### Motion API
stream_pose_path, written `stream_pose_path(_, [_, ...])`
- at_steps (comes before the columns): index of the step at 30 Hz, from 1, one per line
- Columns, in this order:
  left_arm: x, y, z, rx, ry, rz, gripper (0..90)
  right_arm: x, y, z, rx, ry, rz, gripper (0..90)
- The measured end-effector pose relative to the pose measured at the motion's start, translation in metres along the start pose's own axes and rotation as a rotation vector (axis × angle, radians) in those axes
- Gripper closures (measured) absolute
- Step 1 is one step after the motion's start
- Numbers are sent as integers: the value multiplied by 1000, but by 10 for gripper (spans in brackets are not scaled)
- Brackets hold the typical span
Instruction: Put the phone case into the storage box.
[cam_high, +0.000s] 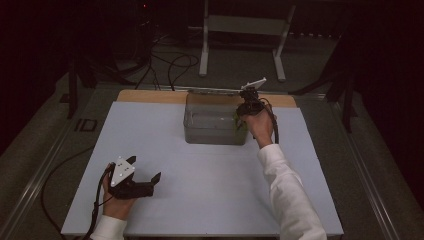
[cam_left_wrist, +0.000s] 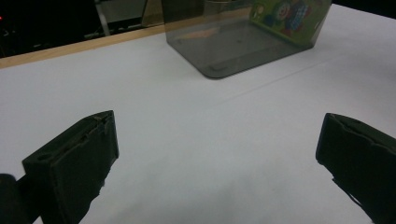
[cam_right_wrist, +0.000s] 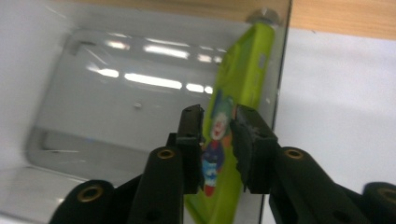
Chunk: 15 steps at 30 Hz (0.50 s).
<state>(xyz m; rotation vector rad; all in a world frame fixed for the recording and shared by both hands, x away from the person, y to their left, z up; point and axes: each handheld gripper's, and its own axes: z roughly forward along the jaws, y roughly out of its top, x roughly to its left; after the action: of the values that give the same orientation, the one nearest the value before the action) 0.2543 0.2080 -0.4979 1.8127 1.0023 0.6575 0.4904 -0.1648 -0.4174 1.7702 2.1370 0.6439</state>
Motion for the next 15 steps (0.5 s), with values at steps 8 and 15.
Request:
stream_pose_path(8, [1,0,-1,-5,3,-2,0,7,-11,-16,-97,34,-113,559])
stream_pose_path(15, [2,1,-2,-11,7,-4,0,15,-26,-25,-159,58,-229,401])
